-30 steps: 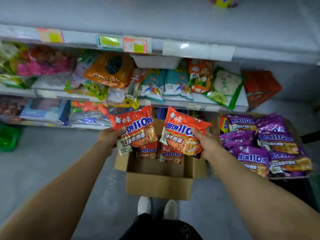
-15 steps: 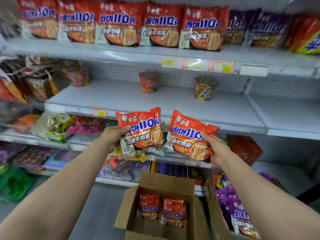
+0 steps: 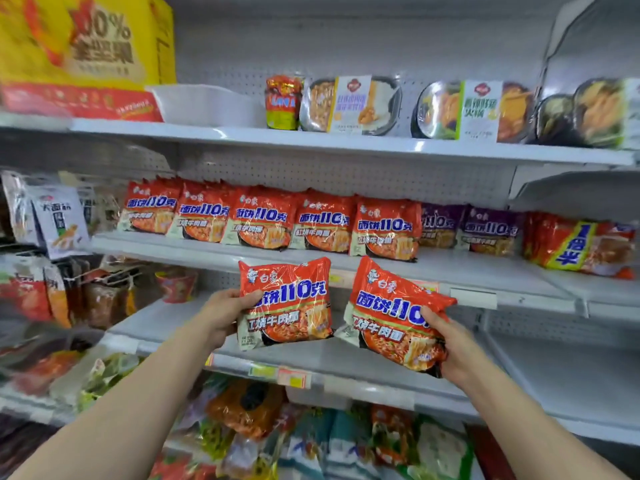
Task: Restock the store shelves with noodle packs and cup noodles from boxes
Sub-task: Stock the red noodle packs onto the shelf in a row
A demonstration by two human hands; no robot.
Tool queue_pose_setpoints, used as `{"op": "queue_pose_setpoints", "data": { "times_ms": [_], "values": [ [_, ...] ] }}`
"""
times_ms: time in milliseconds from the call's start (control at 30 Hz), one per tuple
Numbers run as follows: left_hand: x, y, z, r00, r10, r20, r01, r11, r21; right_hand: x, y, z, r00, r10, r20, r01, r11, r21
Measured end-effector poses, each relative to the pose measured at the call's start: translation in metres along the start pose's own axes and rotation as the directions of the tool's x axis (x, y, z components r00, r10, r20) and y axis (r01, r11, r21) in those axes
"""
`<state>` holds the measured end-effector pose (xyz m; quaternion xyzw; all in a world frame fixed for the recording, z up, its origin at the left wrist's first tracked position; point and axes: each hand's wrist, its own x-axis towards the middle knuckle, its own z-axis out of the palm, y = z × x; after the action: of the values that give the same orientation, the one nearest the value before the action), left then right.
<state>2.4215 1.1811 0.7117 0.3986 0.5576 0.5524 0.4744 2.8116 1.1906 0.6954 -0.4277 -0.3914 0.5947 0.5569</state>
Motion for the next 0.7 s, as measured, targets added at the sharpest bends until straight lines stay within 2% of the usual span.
{"op": "queue_pose_setpoints", "data": {
  "times_ms": [300, 700],
  "values": [
    [0.016, 0.068, 0.020, 0.994, 0.100, 0.050, -0.098, 0.995, -0.034, 0.027, -0.070, 0.018, 0.992, -0.115, 0.043, 0.115, 0.993, 0.014],
    [0.093, 0.124, 0.045, 0.987, 0.159, 0.018, -0.157, 0.985, -0.074, 0.060, -0.092, 0.040, 0.980, -0.194, -0.039, 0.194, 0.981, -0.024]
  ]
}}
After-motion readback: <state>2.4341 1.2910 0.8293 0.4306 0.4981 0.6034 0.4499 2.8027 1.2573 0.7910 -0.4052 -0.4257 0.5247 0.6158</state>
